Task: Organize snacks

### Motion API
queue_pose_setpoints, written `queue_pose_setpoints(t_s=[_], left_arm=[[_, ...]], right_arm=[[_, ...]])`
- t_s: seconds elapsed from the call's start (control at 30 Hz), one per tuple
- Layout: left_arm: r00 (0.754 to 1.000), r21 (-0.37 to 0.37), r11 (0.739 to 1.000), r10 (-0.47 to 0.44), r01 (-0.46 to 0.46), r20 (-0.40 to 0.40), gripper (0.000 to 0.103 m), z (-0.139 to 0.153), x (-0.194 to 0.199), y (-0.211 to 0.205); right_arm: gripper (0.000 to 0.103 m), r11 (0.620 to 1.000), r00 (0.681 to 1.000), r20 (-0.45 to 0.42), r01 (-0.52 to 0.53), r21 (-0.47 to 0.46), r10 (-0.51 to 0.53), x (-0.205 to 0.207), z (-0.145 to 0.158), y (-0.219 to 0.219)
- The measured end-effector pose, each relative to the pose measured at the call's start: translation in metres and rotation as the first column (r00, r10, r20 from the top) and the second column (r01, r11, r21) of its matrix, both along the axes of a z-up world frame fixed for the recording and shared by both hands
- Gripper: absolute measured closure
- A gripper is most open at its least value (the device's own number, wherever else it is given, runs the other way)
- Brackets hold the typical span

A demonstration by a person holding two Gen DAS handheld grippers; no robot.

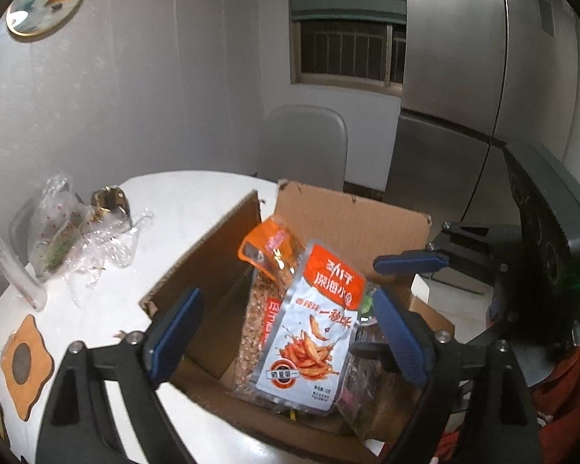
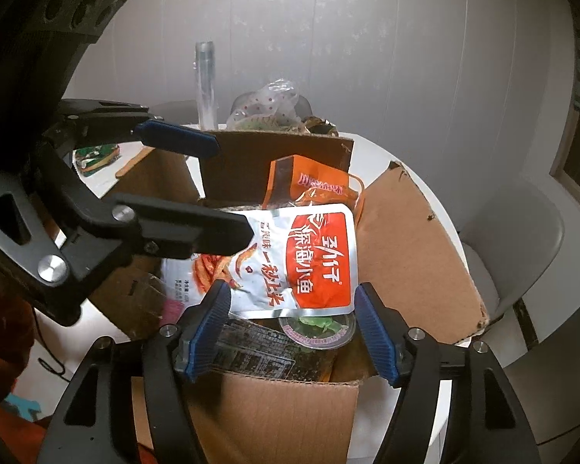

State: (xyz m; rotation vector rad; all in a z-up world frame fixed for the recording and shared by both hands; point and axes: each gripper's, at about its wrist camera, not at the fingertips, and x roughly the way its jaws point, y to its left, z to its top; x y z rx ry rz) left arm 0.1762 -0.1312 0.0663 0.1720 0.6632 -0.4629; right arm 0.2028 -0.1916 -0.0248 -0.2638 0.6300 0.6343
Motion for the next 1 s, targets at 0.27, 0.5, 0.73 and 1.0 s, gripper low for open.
queue_pose_setpoints(t_s=[0.27,0.5,0.73,1.0], left_arm=[[0.99,-0.031,0.997,0.08,-0.077,0.116,0.003,0.023,-0.034,0.015],[0.949,-0.083,0.975,0.218,-0.204,0.228,0.001,0.035,-0.072,0.031],[0.872,-0.155,0.911,0.411,-0.382,0.266,0.001,0.028,-0.099,0.057],[0.784,-0.182,0.823,0.568,-0.538,0.251,0.001,0.004,-0.12,0.089]], right_arm=[[0.022,0.999,0.999,0.053,-0.012,0.04,0.01,-0.016,0.018,-0.007],[0.002,0.995,0.985,0.163,-0.071,0.072,0.059,-0.039,0.035,-0.003],[0.0,0.981,0.958,0.266,-0.145,0.131,0.106,-0.058,0.044,0.006],[0.0,0.957,0.937,0.335,-0.179,0.23,0.094,-0.063,0.036,0.007]])
